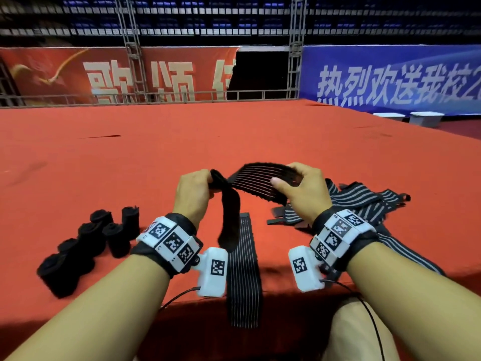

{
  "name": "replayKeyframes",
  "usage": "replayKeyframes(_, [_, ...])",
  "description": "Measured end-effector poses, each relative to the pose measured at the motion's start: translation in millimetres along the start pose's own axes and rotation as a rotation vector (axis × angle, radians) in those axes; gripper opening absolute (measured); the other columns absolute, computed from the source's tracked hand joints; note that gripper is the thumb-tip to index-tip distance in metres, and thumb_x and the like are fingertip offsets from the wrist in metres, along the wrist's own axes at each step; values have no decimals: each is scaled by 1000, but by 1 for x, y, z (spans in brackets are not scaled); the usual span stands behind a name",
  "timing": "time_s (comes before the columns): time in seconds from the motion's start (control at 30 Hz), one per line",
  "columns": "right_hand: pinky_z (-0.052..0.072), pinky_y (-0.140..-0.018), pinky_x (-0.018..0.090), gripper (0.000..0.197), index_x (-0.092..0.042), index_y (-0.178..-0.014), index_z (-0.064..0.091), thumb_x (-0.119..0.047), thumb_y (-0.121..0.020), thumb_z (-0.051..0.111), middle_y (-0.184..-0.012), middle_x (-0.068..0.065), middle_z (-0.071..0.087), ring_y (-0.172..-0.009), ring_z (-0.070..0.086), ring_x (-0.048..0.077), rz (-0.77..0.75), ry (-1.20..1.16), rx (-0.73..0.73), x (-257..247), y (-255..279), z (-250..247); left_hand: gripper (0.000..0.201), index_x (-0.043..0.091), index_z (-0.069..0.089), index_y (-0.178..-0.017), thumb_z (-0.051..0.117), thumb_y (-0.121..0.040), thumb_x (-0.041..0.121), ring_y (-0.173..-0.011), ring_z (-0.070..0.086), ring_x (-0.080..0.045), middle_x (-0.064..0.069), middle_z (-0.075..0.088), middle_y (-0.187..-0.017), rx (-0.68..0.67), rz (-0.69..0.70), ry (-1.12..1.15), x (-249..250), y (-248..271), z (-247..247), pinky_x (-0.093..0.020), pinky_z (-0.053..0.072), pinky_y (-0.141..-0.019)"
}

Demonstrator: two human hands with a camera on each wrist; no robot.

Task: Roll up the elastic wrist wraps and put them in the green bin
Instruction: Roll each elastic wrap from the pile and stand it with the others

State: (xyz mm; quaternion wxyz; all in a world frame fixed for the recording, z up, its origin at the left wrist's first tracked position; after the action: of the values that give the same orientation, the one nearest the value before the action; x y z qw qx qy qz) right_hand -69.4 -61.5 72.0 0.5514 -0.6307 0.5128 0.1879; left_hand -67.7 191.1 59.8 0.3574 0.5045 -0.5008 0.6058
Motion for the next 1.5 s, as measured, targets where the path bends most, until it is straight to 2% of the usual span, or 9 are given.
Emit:
replayKeyframes(0.17, [61,-78,48,10,-19,-91,73,-21,-83,78,-83,-3,76,-81,74,19,-16,-93,56,-12,2,0,45,27,76,-68,42,-67,57,-105,66,-23,5,77,-89,-116,67,-172,-7,3,6,-48,43,-107])
replayKeyframes(0.27, [62,-79,49,21,-18,-93,75,-30,-76,82,-84,-3,78,-82,76,18,-4,-142,10,-18,4,8,48,30,75,-83,48,-72,68,-104,66,-15,8,75,-98,-163,239,-255,12,12,16,-44,47,-103])
replayKeyframes(0.6, [61,-64,35,20,-5,-103,63,6,-95,49,-81,15,71,-70,74,25,88,-555,-127,-60,11,21,47,35,63,-118,75,-74,25,-106,65,-4,16,68,-114,-351,590,-329,65,50,47,-25,54,-92])
replayKeyframes(0.7, [60,-62,30,25,-3,-102,62,7,-96,40,-87,19,72,-71,75,28,83,-596,-188,-67,14,20,24,32,70,-103,63,-84,20,-94,70,-7,12,75,-99,-201,553,-236,69,39,35,-37,58,-88])
replayKeyframes(0.87, [49,-58,33,9,-27,-81,72,-27,-90,69,-66,-1,67,-59,58,12,-133,-232,1,-73,4,1,21,16,74,-103,61,-90,26,-85,72,-20,-8,77,-94,-141,482,-95,75,35,31,-54,58,-81])
replayKeyframes(1.13, [53,-57,43,16,-21,-82,71,-35,-88,72,-70,12,69,-61,62,19,-230,-293,10,-108,8,-25,20,9,72,-103,57,-96,-2,-79,69,-12,-1,73,-88,-208,552,37,119,57,35,-29,58,-72])
replayKeyframes(1.23, [47,-48,27,11,-14,-85,70,-19,-94,72,-65,17,66,-52,60,18,-219,-402,-11,-120,10,-30,19,10,71,-104,56,-93,5,-75,67,-21,-9,72,-87,-249,485,144,124,59,38,-34,57,-67])
replayKeyframes(1.33, [53,-52,32,11,-11,-85,70,-16,-94,72,-68,25,69,-56,62,23,-188,-456,-23,-117,8,-28,18,13,69,-103,55,-93,8,-74,63,-27,-15,69,-87,-268,405,158,116,55,43,-38,53,-68])
replayKeyframes(1.5, [47,-55,30,16,-15,-79,70,-22,-94,71,-65,11,62,-56,57,19,-8,-293,-140,-49,2,7,17,12,70,-102,54,-102,7,-62,64,-11,1,69,-76,-288,194,-15,55,39,51,-25,48,-49])
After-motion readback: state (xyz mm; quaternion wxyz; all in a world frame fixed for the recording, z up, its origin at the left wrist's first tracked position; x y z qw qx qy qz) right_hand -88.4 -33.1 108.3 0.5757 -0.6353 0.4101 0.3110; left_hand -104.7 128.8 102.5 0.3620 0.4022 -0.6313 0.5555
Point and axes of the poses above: each hand's wrist, its own y-axis away from the middle knuckle, its own z-axis out of the palm, x = y × z, the point moved 9 cm from there along -y, towards the middle knuckle
